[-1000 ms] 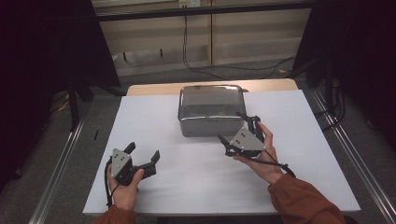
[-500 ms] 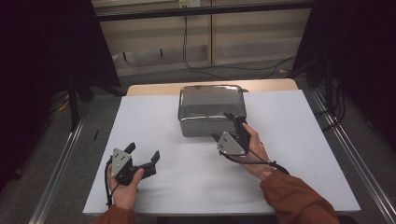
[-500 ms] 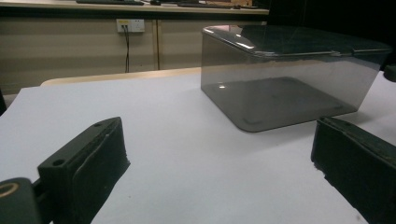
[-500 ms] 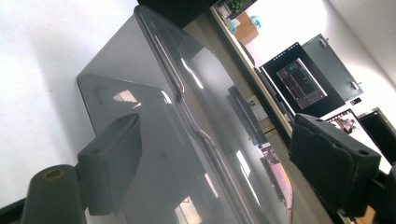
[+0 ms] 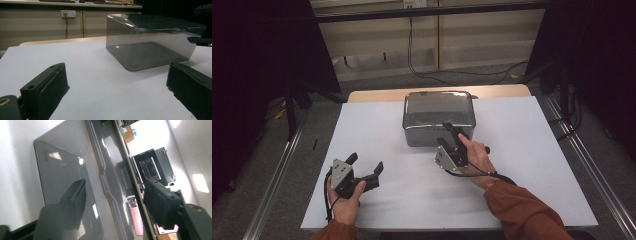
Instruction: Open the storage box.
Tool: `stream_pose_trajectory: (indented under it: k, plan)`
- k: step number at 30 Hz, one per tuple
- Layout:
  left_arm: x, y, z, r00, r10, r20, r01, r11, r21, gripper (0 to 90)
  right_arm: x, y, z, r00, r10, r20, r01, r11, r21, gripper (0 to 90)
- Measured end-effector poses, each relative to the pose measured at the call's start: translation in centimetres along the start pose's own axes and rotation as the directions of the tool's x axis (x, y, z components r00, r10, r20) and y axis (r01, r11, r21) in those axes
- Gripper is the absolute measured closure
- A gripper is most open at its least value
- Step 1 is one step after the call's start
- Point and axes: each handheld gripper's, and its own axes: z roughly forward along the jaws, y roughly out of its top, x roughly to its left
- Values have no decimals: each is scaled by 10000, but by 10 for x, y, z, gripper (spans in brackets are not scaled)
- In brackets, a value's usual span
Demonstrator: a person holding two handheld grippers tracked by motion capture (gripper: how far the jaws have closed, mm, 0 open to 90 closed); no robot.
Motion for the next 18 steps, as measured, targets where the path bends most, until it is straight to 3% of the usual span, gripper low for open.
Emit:
stream_pose_trajectory:
  k: [3,4,5,6,9,12,14,18]
  plan:
    - [0,0,0,9999,28,-103,-28,10000,9,32,2,0,1,9997,-173,-144,173,9999,3,425]
    - [1,0,0,9999,-35,-136,36,10000,62,30,4,0,1,9985,-551,63,551,9985,43,487]
    - [1,0,0,9999,-35,-136,36,10000,62,30,4,0,1,9985,-551,63,551,9985,43,487]
    - [2,0,0,9999,-27,-155,27,10000,30,30,5,0,2,9962,-861,107,859,9962,173,508]
    - [2,0,-1,9999,-53,-162,53,10000,16,30,6,0,3,9952,-967,142,963,9950,278,539]
    - [1,0,0,9999,65,87,-65,9999,90,32,7,0,4,9948,-1010,123,1005,9944,325,585]
    - [-1,2,0,9994,248,228,-249,9997,23,35,8,-2,5,9919,-1268,41,1265,9913,359,667]
    - [-3,2,1,9993,242,295,-243,9997,42,41,9,-3,7,9907,-1359,54,1355,9895,501,683]
